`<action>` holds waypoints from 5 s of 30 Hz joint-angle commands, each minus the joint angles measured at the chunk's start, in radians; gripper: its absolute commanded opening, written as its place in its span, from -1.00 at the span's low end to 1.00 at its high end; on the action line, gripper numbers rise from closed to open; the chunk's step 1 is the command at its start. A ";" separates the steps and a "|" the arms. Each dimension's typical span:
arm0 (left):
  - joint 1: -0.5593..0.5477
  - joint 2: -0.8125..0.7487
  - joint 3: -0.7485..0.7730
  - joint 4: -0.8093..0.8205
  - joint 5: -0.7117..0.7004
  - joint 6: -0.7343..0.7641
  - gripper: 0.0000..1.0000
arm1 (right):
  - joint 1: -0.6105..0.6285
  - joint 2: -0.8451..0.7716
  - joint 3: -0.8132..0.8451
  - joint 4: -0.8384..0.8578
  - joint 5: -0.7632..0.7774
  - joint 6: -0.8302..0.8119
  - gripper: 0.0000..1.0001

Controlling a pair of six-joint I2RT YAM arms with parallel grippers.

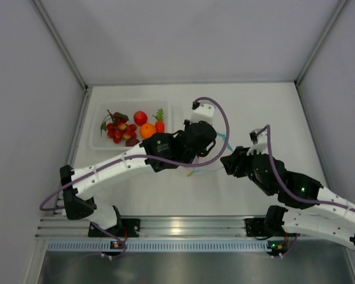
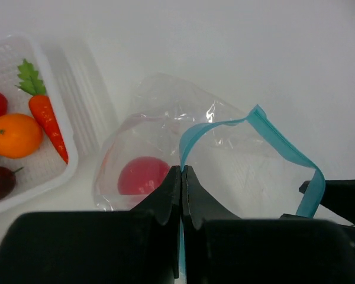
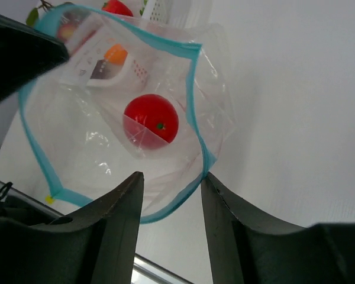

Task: Open the zip-top bag and remove the fake food
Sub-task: Pick up the fake fruit from the zipper food storage bag.

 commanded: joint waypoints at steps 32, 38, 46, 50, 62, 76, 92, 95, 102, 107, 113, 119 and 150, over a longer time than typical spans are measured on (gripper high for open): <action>0.206 0.185 0.079 0.113 0.568 -0.275 -1.00 | 0.042 -0.114 -0.119 0.195 -0.267 -0.261 0.07; 0.206 0.200 0.082 0.111 0.581 -0.184 -1.00 | 0.043 -0.050 -0.012 0.119 -0.039 -0.241 -0.20; 0.204 0.166 0.047 0.114 0.608 -0.226 -1.00 | -0.020 0.076 0.047 0.037 0.055 -0.080 -0.40; 0.197 0.150 -0.020 0.179 0.621 -0.276 -1.00 | -0.058 0.145 0.050 0.003 0.067 0.045 -0.42; 0.138 -0.007 -0.232 0.390 0.510 -0.401 -1.00 | -0.228 0.266 -0.001 0.121 -0.026 0.164 -0.46; 0.092 -0.163 -0.426 0.564 0.342 -0.492 -1.00 | -0.234 0.444 -0.082 0.255 -0.115 0.254 -0.45; 0.092 -0.357 -0.631 0.657 0.291 -0.577 -1.00 | -0.334 0.429 -0.049 -0.030 0.281 0.087 -0.60; 0.092 -0.367 -0.650 0.673 0.291 -0.580 -1.00 | -0.349 0.423 0.009 -0.133 0.379 0.040 -0.61; 0.092 -0.311 -0.693 0.723 0.311 -0.592 -1.00 | -0.330 0.368 0.096 -0.161 0.197 -0.078 -0.60; 0.092 -0.265 -0.722 0.771 0.308 -0.611 -1.00 | -0.287 0.385 0.096 -0.123 -0.029 -0.057 -0.59; 0.092 -0.252 -0.740 0.800 0.323 -0.622 -1.00 | -0.268 0.383 0.082 -0.020 -0.097 0.020 -0.56; 0.092 -0.265 -0.740 0.809 0.323 -0.629 -1.00 | -0.253 0.409 0.071 0.068 -0.087 0.102 -0.56; 0.066 -0.323 -0.852 0.858 0.273 -0.704 -1.00 | -0.086 0.515 -0.085 0.069 0.103 0.268 -0.42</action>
